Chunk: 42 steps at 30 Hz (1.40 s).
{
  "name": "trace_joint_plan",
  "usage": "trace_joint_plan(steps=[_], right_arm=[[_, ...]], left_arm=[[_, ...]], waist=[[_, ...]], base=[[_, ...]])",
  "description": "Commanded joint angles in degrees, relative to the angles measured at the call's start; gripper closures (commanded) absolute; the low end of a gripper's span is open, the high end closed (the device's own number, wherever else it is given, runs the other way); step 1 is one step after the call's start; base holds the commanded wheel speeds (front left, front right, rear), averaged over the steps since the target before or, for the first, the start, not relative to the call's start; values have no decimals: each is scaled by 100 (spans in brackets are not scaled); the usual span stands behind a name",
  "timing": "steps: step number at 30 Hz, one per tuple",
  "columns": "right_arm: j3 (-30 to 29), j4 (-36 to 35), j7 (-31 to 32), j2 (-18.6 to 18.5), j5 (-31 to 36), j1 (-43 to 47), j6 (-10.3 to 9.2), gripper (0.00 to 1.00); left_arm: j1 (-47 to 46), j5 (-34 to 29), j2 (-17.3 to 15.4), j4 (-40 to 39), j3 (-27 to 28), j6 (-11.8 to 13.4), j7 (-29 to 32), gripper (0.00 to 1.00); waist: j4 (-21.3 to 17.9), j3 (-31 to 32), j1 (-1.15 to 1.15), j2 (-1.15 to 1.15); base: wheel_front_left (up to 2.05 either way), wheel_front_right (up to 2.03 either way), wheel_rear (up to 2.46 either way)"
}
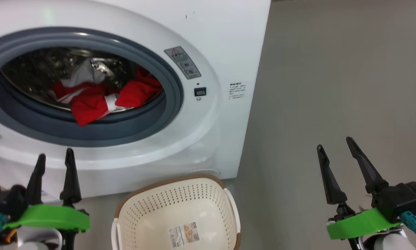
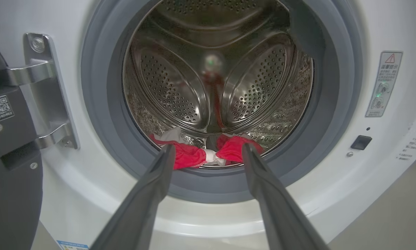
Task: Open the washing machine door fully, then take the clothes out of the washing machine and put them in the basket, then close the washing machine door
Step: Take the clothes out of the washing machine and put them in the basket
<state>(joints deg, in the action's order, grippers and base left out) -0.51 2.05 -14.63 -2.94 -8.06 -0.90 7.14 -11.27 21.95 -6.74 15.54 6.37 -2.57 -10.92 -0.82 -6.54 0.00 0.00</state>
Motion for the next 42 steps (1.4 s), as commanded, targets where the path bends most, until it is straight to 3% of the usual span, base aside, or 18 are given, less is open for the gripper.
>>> trace_joint_plan(steps=[1, 15, 26, 42], right_arm=[[174, -163, -37, -56, 63, -232, 35, 0], [271, -235, -37, -3, 167, -821, 35, 0], [241, -304, -37, 5, 92, -1221, 35, 0], [535, -333, -37, 6, -19, -1480, 35, 0]], left_arm=[[-321, 2, -178, -18, 153, -19, -31, 0], [-2464, 185, -511, 1372, 107, -251, -278, 0], [-4017, 36, -817, 2594, -191, -264, 96, 0], [-5504, -282, -1180, 4471, -609, 86, 1058, 0]], waist=[[80, -442, 0, 0], [-87, -1690, 0, 0], [-225, -2392, 0, 0], [-514, -2706, 0, 0]], base=[[0, 0, 0], [0, 0, 0], [0, 0, 0], [0, 0, 0]])
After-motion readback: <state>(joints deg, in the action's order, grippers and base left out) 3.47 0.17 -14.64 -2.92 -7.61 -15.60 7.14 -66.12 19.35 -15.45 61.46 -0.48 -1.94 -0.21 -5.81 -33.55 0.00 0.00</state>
